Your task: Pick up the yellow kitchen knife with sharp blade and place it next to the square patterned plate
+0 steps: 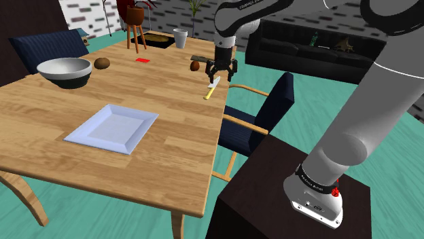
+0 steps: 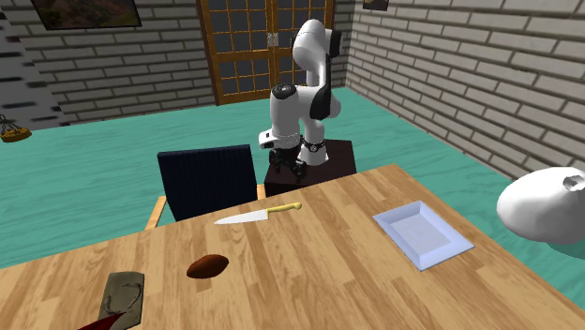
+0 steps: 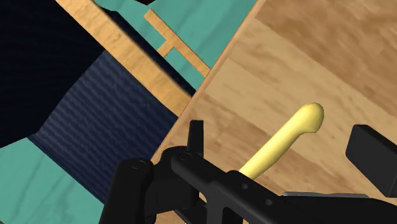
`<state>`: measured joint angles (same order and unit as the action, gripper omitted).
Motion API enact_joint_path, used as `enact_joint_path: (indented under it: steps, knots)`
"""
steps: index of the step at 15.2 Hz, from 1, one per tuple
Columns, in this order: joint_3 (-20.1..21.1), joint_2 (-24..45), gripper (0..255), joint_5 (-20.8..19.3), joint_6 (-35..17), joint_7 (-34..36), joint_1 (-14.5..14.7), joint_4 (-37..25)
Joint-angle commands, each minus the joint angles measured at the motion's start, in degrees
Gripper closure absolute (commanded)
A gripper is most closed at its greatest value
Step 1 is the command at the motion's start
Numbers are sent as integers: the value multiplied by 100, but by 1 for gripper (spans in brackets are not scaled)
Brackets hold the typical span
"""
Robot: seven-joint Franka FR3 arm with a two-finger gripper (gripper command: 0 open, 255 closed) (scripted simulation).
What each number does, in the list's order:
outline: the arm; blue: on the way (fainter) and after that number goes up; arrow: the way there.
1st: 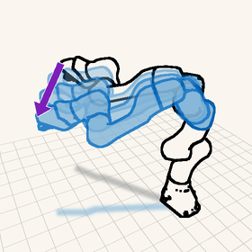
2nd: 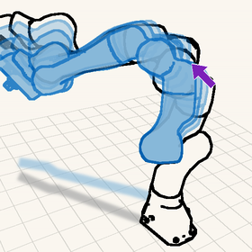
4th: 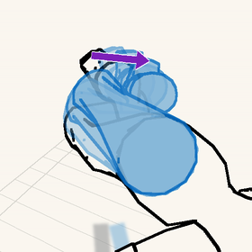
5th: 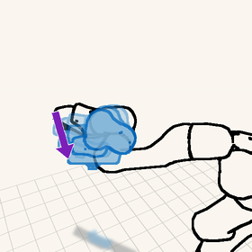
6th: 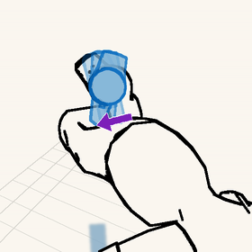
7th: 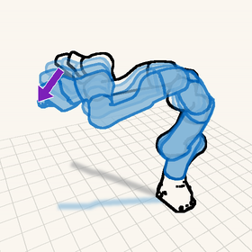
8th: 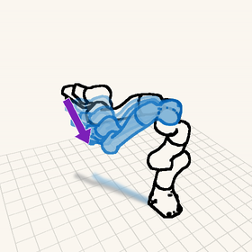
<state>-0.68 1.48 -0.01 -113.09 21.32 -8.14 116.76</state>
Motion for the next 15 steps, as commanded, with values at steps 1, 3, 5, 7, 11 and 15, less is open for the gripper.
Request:
enact_joint_path:
  steps: [1, 3, 5, 7, 11, 15]
  knots:
    - [-73, 457, 0, 23, -70, 89, -74, -419]
    - [-129, 861, 0, 62, -130, 203, -128, -796]
    - [-187, 1267, 0, 109, -166, 310, -186, -1197]
    - [-243, 1674, 0, 164, -178, 413, -248, -1624]
    - [-253, 1845, 0, 185, -385, 434, -264, -1595]
    - [-249, 1952, 0, 194, -657, 428, -264, -1430]
